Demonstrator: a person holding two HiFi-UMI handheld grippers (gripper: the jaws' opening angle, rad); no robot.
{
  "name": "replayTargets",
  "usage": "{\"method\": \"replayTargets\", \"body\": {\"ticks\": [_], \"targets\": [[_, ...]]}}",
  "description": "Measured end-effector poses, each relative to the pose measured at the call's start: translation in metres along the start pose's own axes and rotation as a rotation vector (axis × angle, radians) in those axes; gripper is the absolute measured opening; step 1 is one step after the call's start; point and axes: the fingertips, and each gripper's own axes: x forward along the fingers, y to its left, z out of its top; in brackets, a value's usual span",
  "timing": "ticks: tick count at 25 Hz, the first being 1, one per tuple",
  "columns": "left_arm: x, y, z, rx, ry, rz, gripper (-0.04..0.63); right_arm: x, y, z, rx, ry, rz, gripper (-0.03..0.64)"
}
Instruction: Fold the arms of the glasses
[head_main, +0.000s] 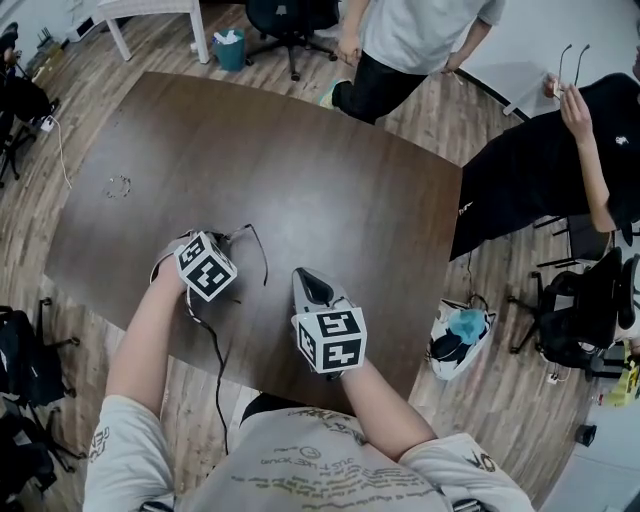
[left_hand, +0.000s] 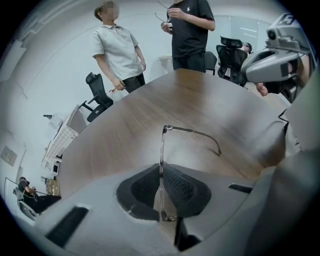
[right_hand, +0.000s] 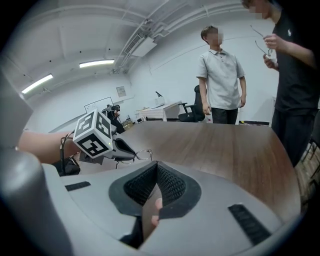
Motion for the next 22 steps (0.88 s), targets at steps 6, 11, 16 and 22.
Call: {"method": "replayTargets", "body": {"ticks": [6,11,16,22], "targets": [[-0.029,-0.011,0.011,-0.044,-0.095,0.029,0.032,-0.013,0.001,0.007,-0.015,-0.015,0.019,0.014],[-0.064,-0.022,0.036,-0.058,-0.238,0.067,0.032,-0.028,0.004,0.018,-0.024,-0.030,0.110,0.014],[-0.106,-0.037,0.067,-0.063,-0.397,0.120,0.032,-0.049,0.005,0.034,-0.034,-0.043,0.227,0.063],[-0.144,-0.058,0.094,-0.054,-0.514,0.165,0.032,-0.070,0.002,0.045,-0.086,-0.061,0.236,0.080]]}}
